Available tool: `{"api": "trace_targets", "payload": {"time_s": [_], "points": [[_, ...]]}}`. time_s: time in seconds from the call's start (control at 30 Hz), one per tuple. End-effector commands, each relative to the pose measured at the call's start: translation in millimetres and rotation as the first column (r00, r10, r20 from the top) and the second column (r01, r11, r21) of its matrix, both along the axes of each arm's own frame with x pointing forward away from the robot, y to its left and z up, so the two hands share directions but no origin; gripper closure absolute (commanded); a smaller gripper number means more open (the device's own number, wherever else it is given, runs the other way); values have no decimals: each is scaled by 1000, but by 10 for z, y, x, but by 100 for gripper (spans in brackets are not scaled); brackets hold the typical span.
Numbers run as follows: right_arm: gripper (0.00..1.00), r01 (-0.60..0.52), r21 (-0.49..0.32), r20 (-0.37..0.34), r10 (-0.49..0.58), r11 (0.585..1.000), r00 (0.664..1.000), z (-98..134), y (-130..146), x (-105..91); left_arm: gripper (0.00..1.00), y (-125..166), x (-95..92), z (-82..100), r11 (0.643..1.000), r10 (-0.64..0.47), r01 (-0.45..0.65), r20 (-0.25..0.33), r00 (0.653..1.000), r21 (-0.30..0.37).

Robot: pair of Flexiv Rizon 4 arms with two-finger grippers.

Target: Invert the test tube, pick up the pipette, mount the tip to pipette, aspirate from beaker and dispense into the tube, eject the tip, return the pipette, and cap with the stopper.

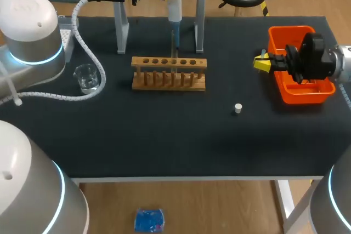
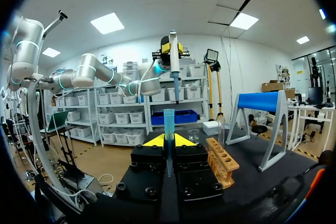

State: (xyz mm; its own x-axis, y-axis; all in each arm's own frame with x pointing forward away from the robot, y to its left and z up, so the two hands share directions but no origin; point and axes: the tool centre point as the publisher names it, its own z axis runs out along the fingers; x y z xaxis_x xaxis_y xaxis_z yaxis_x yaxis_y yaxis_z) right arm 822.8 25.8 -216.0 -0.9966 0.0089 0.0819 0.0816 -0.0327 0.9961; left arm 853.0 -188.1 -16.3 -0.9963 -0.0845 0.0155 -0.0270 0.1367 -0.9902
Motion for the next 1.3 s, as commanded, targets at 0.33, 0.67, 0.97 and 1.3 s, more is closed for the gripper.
{"api": "trace_targets", "payload": {"time_s": [0.33, 0.67, 0.97, 1.3], "points": [[100, -1, 0, 0, 1, 1000, 1000, -2, -6, -2, 100, -29, 2, -52, 999, -28, 29, -40, 999, 38], [100, -1, 0, 0, 1, 1000, 1000, -2, -6, -2, 100, -25, -3, -28, 999, -23, 25, -39, 999, 37], [100, -1, 0, 0, 1, 1000, 1000, -2, -6, -2, 100, -25, -3, -28, 999, -23, 25, -39, 999, 37], [100, -1, 0, 0, 1, 1000, 1000, -2, -6, -2, 100, -25, -3, -28, 999, -23, 25, -39, 999, 37]]}}
